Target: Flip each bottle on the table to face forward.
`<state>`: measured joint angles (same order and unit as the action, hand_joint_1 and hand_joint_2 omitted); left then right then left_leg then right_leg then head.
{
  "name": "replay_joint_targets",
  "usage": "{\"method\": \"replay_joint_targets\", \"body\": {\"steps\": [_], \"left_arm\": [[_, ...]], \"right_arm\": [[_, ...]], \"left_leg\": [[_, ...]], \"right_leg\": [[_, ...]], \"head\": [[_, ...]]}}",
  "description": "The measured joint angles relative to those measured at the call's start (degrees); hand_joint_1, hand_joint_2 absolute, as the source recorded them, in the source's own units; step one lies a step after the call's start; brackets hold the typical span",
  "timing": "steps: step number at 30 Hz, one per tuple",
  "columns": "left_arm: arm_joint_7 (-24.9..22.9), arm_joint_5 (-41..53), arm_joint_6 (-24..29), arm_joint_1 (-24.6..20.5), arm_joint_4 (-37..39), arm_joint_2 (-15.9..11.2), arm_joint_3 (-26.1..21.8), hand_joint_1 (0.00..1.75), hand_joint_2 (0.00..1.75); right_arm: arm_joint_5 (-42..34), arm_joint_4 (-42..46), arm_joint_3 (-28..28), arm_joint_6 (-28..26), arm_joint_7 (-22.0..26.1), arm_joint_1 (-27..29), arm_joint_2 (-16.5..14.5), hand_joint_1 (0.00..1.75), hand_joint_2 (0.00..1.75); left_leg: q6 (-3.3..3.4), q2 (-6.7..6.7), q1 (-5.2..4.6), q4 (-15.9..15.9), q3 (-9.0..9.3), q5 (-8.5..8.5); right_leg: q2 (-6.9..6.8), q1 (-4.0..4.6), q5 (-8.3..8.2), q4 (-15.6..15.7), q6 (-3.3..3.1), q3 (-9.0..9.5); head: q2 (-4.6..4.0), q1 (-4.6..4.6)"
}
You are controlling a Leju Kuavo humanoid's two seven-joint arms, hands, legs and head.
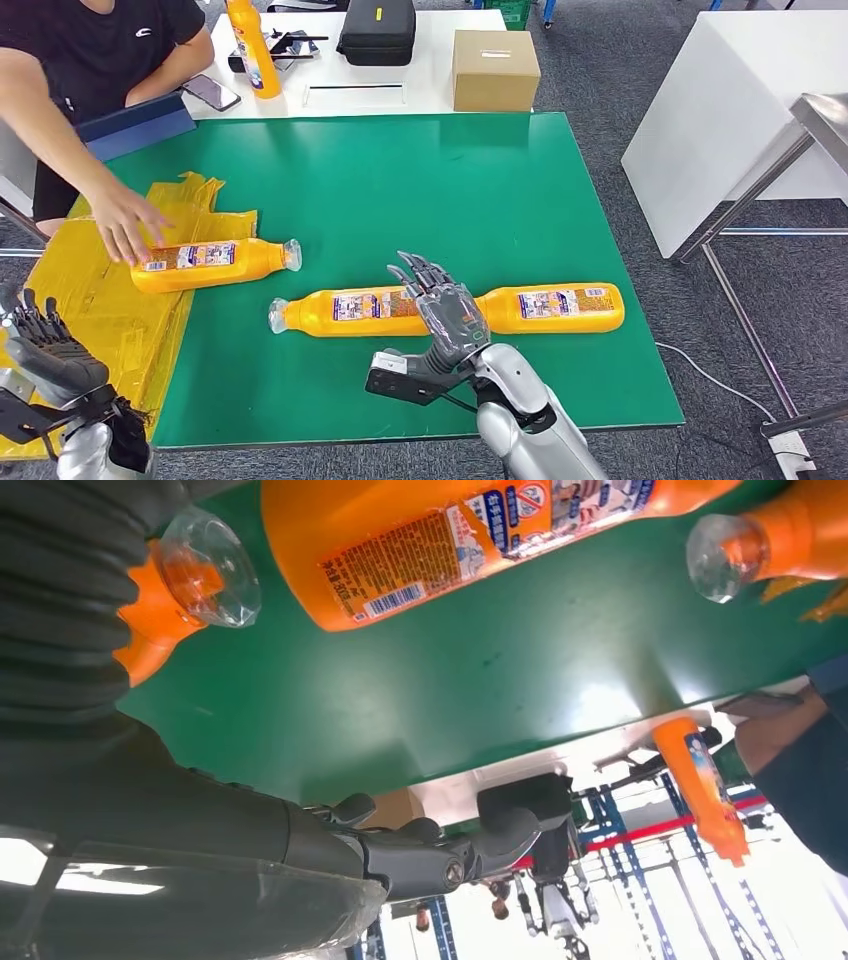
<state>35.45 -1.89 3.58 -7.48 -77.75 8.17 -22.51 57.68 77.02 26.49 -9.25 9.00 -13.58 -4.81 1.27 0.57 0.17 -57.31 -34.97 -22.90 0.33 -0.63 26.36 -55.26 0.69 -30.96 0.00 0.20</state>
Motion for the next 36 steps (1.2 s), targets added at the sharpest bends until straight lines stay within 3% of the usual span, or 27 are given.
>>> {"method": "replay_joint_targets", "body": {"steps": [21, 36], "left_arm": [[0.0, -0.3, -0.1, -0.6, 1.9, -0.1, 4.4, 0.00, 0.00], [0.0, -0.6, -0.1, -0.8, 2.8, -0.2, 5.2, 0.00, 0.00]], "right_arm": [[0.3, -16.2, 0.1, -0.1, -1.3, -6.4, -1.2, 0.00, 1.75], [0.8, -22.6, 0.2, -0.5, -1.8, -8.4, -2.5, 0.00, 1.75]], "left_leg": [[0.01, 0.00, -0.01, 0.0, 0.00, 0.01], [0.00, 0.00, -0.01, 0.0, 0.01, 0.01]], "right_leg": [[0.00, 0.00, -0.02, 0.0, 0.02, 0.01], [0.00, 0.00, -0.02, 0.0, 0.02, 0.01]], "head": [[0.00, 0.00], [0.00, 0.00]]}}
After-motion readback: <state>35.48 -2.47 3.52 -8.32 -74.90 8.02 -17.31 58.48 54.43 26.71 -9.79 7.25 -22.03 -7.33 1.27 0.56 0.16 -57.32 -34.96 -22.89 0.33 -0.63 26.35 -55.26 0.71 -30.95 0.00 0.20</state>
